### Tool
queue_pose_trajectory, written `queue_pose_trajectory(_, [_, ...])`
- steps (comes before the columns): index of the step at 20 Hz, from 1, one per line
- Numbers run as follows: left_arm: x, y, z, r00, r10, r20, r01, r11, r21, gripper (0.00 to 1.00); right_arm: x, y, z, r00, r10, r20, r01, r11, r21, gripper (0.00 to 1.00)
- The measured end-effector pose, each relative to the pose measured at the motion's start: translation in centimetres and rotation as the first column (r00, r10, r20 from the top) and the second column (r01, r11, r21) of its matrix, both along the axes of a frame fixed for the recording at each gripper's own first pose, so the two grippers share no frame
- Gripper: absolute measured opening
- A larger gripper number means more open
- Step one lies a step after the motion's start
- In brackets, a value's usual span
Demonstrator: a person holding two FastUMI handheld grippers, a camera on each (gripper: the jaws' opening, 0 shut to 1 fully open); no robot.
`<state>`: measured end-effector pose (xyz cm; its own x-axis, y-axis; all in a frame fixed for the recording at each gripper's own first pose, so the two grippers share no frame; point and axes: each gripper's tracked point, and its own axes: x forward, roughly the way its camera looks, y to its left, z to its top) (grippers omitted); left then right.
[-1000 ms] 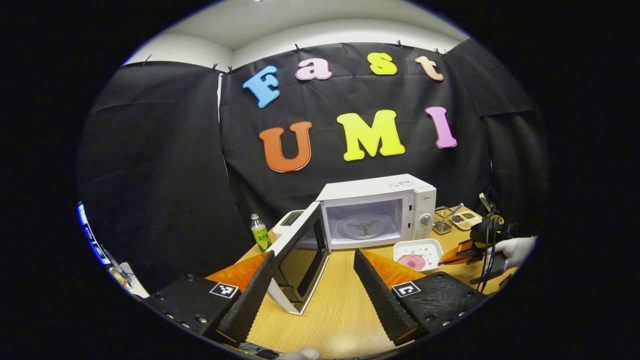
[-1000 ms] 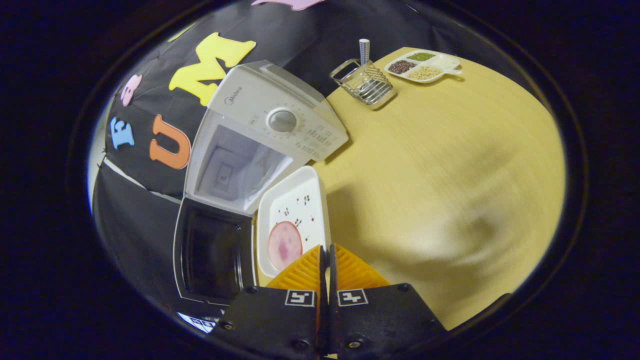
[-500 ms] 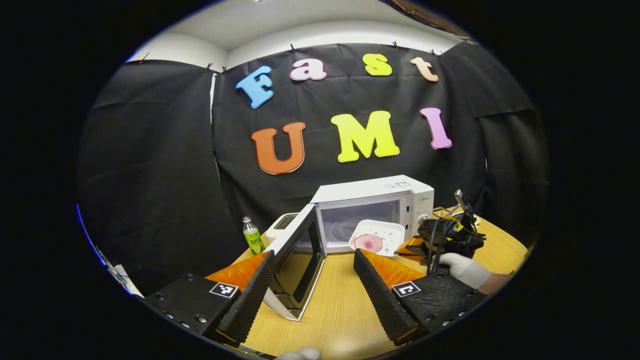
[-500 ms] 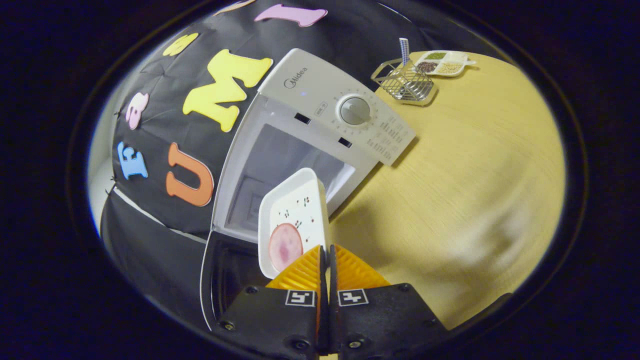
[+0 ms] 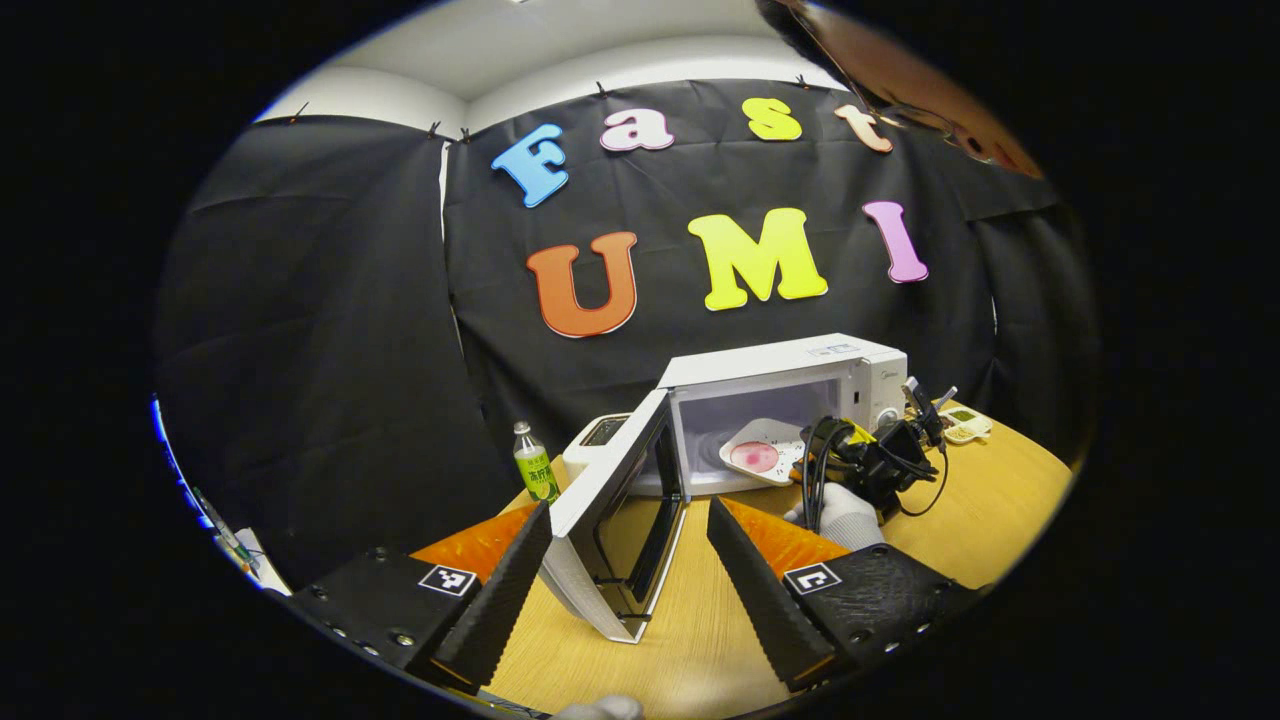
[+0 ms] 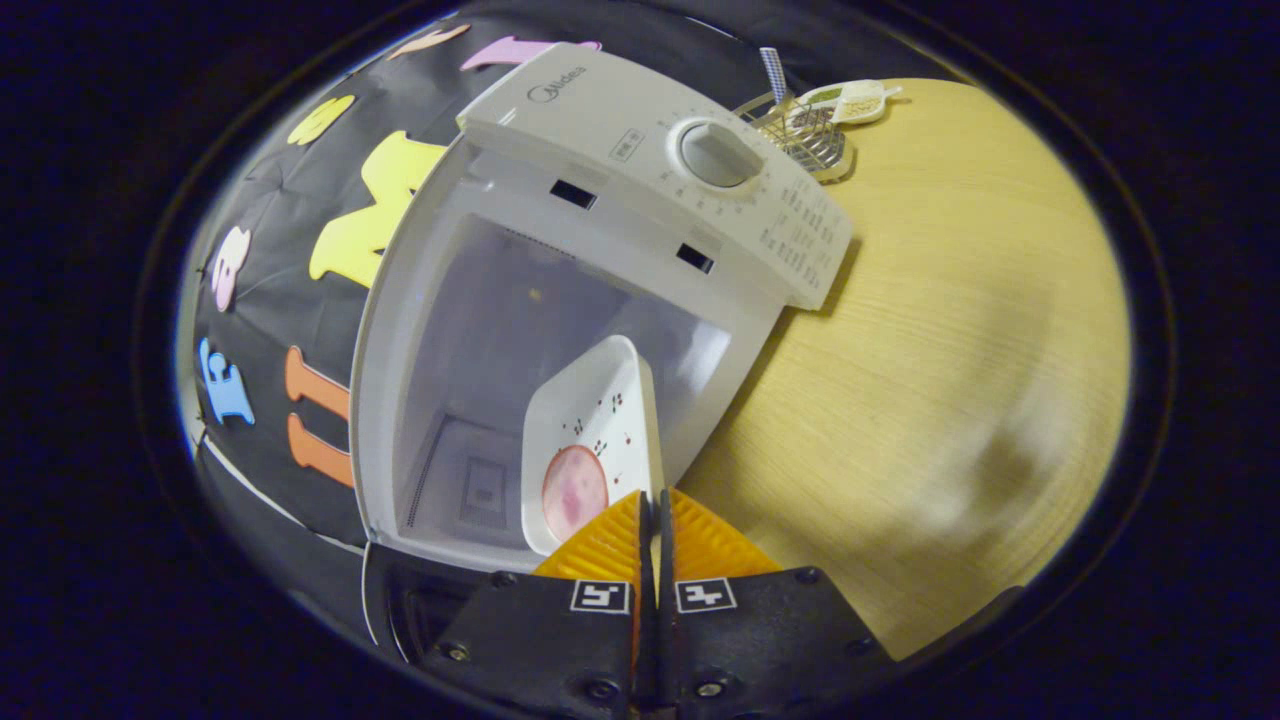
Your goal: Open the microwave oven with the left hand, put the food in, and close the microwave oven.
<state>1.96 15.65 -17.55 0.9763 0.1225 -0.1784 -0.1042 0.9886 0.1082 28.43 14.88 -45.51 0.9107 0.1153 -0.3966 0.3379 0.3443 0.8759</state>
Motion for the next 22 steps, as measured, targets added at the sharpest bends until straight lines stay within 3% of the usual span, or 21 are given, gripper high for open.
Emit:
queue_pose_trajectory(4, [0.3,1.2,-0.2,1.0,0.005,-0.01,-0.005,1.0,0.011,0.96,3.6,-1.2,0.6,0.995,-0.097,0.005,0.097,0.995,0.001,0.04])
queue_pose_trajectory(10, [0.7,1.4,-0.9,1.0,0.003,-0.022,-0.003,1.0,0.009,0.96,6.1,-0.5,-0.9,0.994,-0.109,-0.012,0.108,0.993,-0.042,0.04])
queue_pose_trajectory(14, [0.8,1.3,-0.9,1.0,-0.005,-0.017,0.005,1.0,0.015,0.96,6.2,-1.5,0.5,0.988,-0.139,0.06,0.144,0.987,-0.073,0.1])
queue_pose_trajectory(15, [0.7,1.4,-1.1,1.0,0.0,-0.017,0.0,1.0,0.014,0.95,6.1,-1.5,1.1,0.987,-0.126,0.095,0.134,0.988,-0.08,0.14])
queue_pose_trajectory(16, [0.6,1.4,-1.0,1.0,0.003,-0.019,-0.003,1.0,0.012,0.96,5.4,-1.4,1.3,0.989,-0.111,0.099,0.12,0.989,-0.087,0.35])
queue_pose_trajectory(17, [0.6,1.4,-0.9,1.0,0.003,-0.016,-0.003,1.0,0.012,0.96,4.7,-1.5,1.4,0.99,-0.102,0.098,0.111,0.989,-0.093,0.31])
queue_pose_trajectory(18, [0.7,1.4,-0.7,1.0,0.004,-0.014,-0.004,1.0,0.018,0.96,3.8,-1.6,1.5,0.99,-0.095,0.1,0.106,0.988,-0.111,0.53])
queue_pose_trajectory(20, [0.7,1.1,0.0,1.0,-0.002,0.0,0.002,1.0,0.026,0.96,1.8,-1.9,2.5,0.991,-0.068,0.112,0.088,0.978,-0.187,0.54])
queue_pose_trajectory(21, [0.8,0.8,0.6,1.0,-0.011,0.009,0.011,1.0,0.025,0.95,0.9,-2.1,3.5,0.99,-0.043,0.133,0.074,0.969,-0.235,0.71])
queue_pose_trajectory(22, [0.8,0.6,1.1,1.0,-0.015,0.01,0.015,1.0,0.02,0.95,-0.1,-2.1,4.6,0.988,-0.009,0.156,0.056,0.953,-0.296,0.8])
